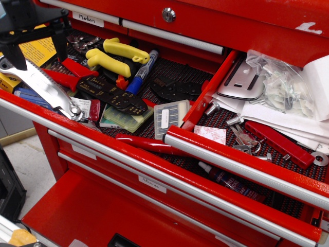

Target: Pick up box cutter and put into drawer

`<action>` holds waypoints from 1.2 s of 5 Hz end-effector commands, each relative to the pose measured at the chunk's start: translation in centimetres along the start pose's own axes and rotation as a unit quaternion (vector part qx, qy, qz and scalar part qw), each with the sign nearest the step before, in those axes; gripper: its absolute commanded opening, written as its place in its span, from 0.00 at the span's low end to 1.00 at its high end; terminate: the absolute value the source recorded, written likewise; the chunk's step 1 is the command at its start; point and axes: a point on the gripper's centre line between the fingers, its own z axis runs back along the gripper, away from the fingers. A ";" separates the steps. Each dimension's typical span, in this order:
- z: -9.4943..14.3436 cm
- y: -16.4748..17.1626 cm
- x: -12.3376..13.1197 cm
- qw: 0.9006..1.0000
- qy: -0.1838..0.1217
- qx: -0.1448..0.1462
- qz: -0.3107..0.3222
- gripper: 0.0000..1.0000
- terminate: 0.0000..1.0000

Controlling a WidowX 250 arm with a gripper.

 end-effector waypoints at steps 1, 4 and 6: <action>-1.2 1.1 1.3 0.999 -0.024 -0.013 0.028 1.00 0.00; -3.5 2.6 0.6 0.998 -0.018 -0.033 0.046 1.00 0.00; -5.6 2.1 0.4 0.997 -0.011 -0.048 0.053 1.00 0.00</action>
